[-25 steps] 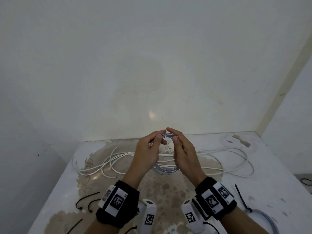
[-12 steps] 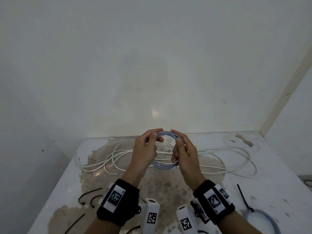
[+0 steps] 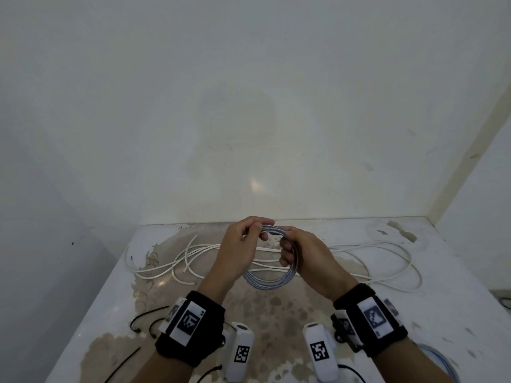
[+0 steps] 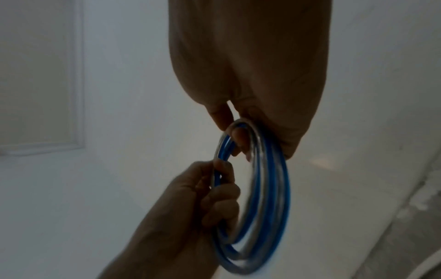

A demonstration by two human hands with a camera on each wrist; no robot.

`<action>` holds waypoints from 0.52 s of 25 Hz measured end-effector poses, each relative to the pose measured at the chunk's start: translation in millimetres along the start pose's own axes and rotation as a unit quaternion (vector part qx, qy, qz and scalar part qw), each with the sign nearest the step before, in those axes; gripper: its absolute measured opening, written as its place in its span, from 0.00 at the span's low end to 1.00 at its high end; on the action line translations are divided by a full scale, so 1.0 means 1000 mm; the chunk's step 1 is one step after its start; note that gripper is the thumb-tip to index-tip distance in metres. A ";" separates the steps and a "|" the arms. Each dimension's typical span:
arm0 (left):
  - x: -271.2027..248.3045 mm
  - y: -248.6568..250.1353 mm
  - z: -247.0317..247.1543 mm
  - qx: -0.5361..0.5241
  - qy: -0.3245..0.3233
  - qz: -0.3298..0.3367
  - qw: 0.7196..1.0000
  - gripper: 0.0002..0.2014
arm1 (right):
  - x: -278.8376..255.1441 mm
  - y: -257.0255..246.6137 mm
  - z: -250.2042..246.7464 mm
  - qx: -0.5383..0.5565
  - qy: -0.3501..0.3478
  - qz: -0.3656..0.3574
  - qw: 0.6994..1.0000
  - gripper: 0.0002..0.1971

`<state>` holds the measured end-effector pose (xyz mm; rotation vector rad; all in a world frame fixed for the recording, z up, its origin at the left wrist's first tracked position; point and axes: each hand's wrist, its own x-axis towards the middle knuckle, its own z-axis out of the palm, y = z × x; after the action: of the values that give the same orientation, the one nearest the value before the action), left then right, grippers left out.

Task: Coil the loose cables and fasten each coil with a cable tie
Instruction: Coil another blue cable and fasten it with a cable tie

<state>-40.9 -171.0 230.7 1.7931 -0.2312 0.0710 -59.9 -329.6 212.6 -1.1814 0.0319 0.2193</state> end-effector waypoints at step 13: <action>-0.006 -0.004 -0.002 -0.020 -0.084 0.022 0.996 0.16 | -0.010 -0.002 0.007 -0.146 0.066 -0.050 0.986 0.12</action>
<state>-46.1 -167.5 226.0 1.7563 -0.3911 -0.0531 -69.5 -325.5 218.5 -1.4843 0.0586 0.0576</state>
